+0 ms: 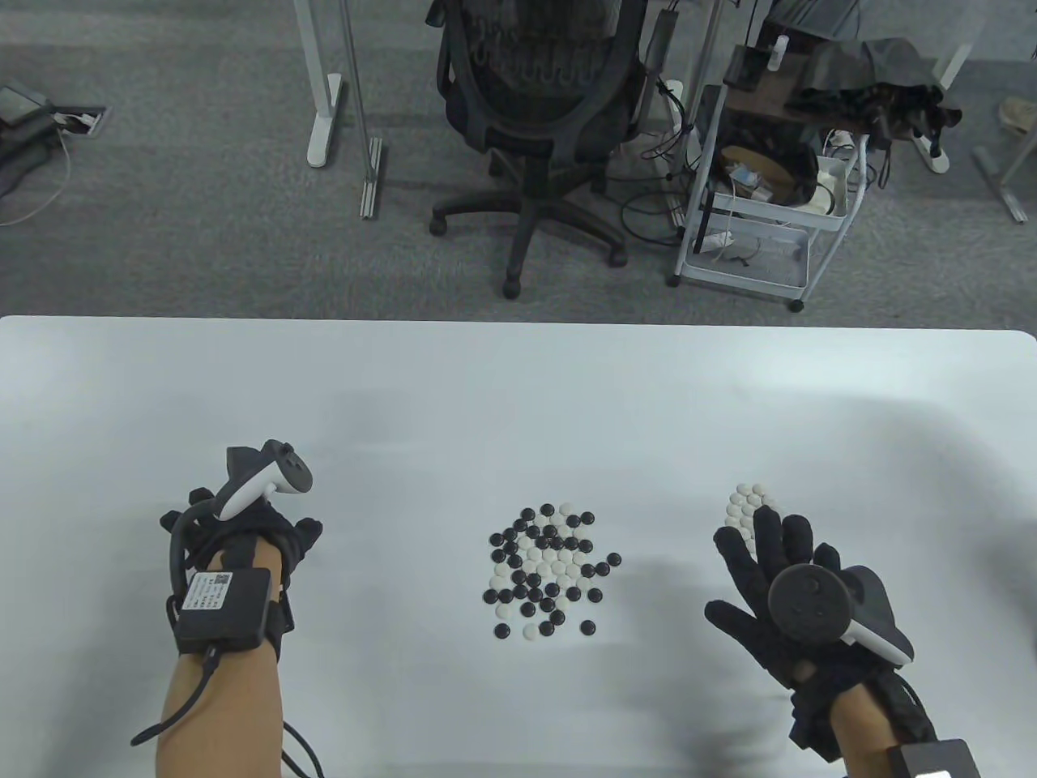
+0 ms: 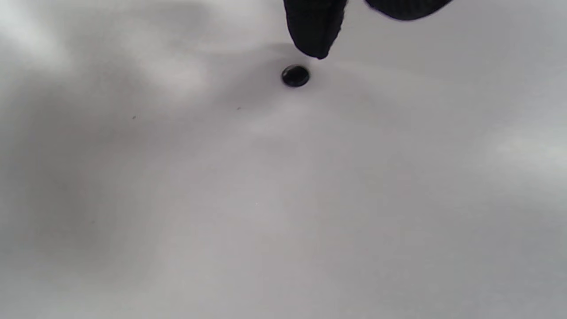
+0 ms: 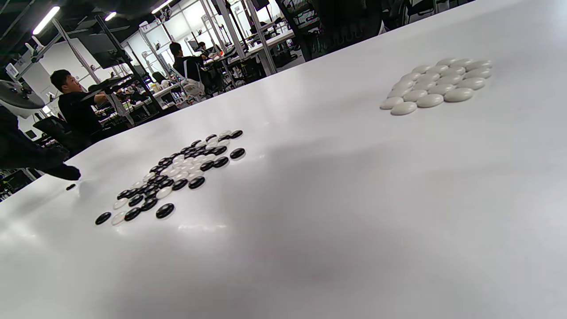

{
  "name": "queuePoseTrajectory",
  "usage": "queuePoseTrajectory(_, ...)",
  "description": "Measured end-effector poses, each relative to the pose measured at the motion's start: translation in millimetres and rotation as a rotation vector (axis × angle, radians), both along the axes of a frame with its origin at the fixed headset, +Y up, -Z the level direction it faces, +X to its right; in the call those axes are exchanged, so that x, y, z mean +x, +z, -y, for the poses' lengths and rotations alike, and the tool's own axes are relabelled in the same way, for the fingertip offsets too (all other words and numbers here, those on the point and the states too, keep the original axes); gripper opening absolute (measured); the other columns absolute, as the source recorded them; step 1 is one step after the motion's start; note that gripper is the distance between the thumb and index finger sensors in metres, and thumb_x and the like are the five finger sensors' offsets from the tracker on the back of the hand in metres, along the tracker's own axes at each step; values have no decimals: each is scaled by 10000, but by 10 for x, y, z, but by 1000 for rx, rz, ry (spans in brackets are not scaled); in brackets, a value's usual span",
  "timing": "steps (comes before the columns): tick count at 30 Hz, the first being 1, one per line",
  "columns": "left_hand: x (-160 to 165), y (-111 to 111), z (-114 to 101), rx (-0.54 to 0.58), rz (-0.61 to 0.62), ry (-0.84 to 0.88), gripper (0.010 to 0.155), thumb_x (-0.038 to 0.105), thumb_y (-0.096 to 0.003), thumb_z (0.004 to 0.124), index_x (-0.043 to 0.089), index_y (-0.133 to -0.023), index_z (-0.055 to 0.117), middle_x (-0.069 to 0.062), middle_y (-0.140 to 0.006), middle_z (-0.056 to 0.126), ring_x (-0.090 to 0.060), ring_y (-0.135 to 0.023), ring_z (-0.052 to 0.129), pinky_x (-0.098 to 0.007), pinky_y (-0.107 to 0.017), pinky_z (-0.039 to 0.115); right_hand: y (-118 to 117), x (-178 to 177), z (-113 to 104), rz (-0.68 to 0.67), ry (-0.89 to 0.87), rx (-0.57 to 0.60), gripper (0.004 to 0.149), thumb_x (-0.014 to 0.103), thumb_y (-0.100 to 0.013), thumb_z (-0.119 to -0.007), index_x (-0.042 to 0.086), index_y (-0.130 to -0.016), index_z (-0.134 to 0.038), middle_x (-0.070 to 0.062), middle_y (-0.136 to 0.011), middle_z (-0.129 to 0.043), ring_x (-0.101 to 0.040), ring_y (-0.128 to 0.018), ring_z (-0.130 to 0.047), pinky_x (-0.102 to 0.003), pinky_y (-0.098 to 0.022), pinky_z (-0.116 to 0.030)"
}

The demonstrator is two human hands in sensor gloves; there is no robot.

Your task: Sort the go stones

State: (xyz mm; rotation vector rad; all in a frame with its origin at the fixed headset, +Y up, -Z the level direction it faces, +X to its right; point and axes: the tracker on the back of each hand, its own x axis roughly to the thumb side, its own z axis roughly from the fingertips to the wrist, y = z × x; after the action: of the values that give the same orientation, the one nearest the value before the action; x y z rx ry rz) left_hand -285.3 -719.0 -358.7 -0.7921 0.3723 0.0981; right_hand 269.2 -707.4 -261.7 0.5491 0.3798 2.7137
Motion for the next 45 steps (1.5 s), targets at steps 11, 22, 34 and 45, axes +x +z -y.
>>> queuePoseTrajectory(11,1774,-362,-295,84,501,283,653,522,-586,451,256,-1168,583,-270,-1198,-44,-579,-972,-111,-837,-583,11,-7,9,23,4,-1,-9,797,542,-550,-494,128,-1129,-135,-312,-1042,103,-588,-863,129,-809,-508,-30)
queuePoseTrajectory(22,2876,-503,136,17,702,304,638,515,-569,418,333,-1179,452,-248,-1164,-132,-545,-938,-194,-828,-584,-30,2,11,37,2,1,-13,793,541,-552,-496,131,-1131,-141,-313,-1043,101,-592,-867,124,-812,-509,-33)
queuePoseTrajectory(34,2908,-753,322,6,581,236,645,526,-554,406,345,-1171,462,-226,-1154,-161,-534,-934,-212,-824,-586,-41,-5,51,59,15,-2,-21,798,542,-552,-495,127,-1129,-133,-316,-1041,100,-597,-871,99,-815,-509,-39)
queuePoseTrajectory(45,1361,-782,217,3,241,109,659,524,-566,413,290,-1170,531,-232,-1152,-158,-553,-928,-205,-829,-565,-41,-5,41,55,3,-6,-26,797,540,-552,-498,127,-1130,-137,-314,-1043,101,-595,-873,119,-816,-510,-36)
